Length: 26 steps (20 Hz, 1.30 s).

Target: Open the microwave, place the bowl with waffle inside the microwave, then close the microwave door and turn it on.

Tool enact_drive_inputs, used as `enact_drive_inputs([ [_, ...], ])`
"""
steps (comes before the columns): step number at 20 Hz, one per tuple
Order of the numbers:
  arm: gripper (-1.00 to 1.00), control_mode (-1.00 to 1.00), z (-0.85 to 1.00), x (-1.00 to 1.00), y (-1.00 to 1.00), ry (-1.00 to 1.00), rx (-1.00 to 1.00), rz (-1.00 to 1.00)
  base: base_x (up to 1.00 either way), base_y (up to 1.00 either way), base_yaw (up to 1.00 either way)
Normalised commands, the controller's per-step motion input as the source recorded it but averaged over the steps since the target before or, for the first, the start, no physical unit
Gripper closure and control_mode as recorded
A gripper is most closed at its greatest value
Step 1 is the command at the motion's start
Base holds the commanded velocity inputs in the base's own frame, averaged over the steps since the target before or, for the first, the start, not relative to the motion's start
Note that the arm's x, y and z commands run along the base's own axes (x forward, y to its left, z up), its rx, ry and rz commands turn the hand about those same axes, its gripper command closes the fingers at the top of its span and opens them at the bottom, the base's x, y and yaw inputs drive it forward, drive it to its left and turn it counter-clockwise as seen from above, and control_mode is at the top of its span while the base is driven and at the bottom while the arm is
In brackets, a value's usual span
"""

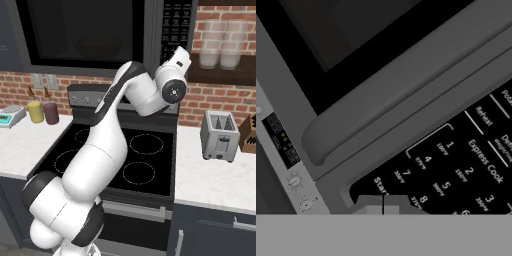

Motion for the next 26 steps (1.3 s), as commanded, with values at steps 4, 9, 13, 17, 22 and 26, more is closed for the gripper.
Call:
enact_drive_inputs([
  [4,1.0,-1.0,0.0,0.18,0.0,0.0,-0.01,0.0,0.0,0.0,0.0],
  [9,1.0,-1.0,0.0,0.25,0.0,0.0,-0.01,0.0,0.0,0.0,0.0],
  [13,1.0,-1.0,0.0,0.02,-0.04,0.0,0.0,0.0,0.0,0.0,0.0],
  [17,1.0,-1.0,0.0,0.0,-0.13,0.0,0.0,0.0,0.0,0.0,0.0],
  [22,1.0,-1.0,-0.01,0.0,-0.01,0.0,0.0,0.0,0.0,0.0,0.0],
  [26,1.0,-1.0,-0.03,0.0,0.0,0.0,0.0,0.0,0.0,0.0,0.0],
])
